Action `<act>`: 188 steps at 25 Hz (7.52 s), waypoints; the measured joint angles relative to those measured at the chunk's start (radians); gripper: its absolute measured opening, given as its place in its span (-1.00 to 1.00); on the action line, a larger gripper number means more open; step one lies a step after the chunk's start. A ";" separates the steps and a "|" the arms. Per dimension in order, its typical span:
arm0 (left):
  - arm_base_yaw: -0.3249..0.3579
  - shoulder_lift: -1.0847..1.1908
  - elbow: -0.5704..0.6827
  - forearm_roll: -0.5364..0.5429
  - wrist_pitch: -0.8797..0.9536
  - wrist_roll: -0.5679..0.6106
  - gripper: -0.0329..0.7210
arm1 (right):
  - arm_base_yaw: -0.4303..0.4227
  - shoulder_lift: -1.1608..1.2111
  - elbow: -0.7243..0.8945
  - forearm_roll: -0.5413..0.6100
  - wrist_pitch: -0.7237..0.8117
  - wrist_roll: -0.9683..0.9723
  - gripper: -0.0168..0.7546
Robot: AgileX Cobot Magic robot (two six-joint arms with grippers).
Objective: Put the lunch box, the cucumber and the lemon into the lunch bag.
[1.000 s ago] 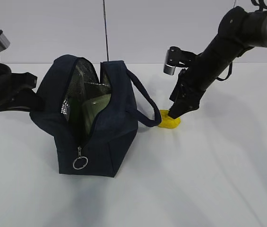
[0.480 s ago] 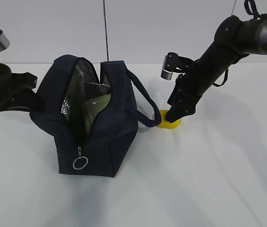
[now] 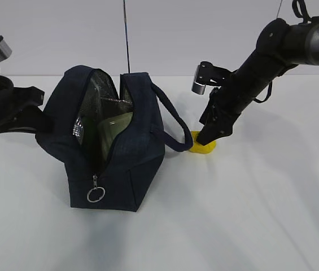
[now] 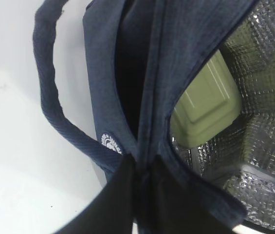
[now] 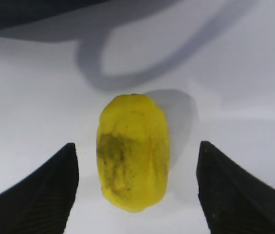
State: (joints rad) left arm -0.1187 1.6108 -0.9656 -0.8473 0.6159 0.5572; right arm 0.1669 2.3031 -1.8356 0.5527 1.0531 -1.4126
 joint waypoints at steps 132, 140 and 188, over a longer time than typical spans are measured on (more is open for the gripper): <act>0.001 0.000 -0.005 -0.074 0.133 0.000 -0.87 | 0.234 -0.331 0.250 0.203 -0.081 1.197 -0.72; -0.055 0.000 -0.005 -0.158 0.153 0.036 -0.87 | 0.234 -0.335 0.250 0.152 -0.082 1.189 -0.94; -0.409 0.227 -0.215 -0.529 -0.168 0.392 -0.87 | 0.234 -0.529 0.328 -0.492 -0.166 1.488 -0.95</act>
State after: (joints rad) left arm -0.5275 1.8376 -1.1804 -1.3766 0.4475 0.9492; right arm 0.4009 1.7736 -1.5073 0.0611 0.8874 0.0758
